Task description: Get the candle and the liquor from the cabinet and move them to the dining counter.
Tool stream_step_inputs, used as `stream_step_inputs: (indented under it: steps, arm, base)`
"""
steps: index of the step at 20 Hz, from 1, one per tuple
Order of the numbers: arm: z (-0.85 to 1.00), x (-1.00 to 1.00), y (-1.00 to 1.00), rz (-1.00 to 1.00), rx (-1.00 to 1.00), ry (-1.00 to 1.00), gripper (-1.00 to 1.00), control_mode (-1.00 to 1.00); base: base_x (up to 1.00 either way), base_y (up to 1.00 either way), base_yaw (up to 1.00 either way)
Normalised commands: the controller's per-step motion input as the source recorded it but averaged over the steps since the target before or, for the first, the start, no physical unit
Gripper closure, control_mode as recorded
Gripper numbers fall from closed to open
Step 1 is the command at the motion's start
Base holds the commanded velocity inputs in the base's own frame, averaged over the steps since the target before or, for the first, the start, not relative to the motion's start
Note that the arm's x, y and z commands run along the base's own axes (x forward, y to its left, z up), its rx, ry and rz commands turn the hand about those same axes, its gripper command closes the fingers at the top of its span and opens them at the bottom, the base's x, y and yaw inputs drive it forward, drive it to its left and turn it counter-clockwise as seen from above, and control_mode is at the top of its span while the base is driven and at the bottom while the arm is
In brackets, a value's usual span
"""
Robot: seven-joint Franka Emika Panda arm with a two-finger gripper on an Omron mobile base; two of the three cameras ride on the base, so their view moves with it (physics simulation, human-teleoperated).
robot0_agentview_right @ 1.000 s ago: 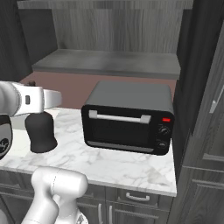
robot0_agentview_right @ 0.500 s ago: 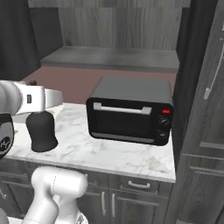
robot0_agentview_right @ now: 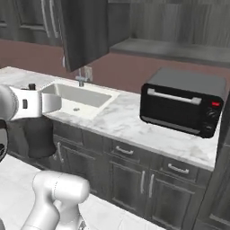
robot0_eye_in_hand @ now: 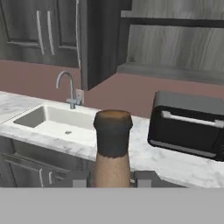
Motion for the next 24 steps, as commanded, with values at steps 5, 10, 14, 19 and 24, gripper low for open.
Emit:
stream_step_inputs:
  steps: [5, 10, 14, 19, 24]
  arm:
    - [0.0, 0.0, 0.0, 0.0, 0.0, 0.0, 1.0, 1.0]
    - [0.0, 0.0, 0.0, 0.0, 0.0, 0.0, 1.0, 1.0]
    - [0.0, 0.0, 0.0, 0.0, 0.0, 0.0, 1.0, 1.0]
    - [0.0, 0.0, 0.0, 0.0, 0.0, 0.0, 1.0, 1.0]
    - [0.0, 0.0, 0.0, 0.0, 0.0, 0.0, 1.0, 1.0]
  base:
    - [-0.23, 0.15, 1.0]
    - [-0.13, 0.19, 1.0]
    - [0.0, 0.31, 0.95]
    - [0.2, 0.29, 0.86]
    - [0.97, -0.09, 0.52]
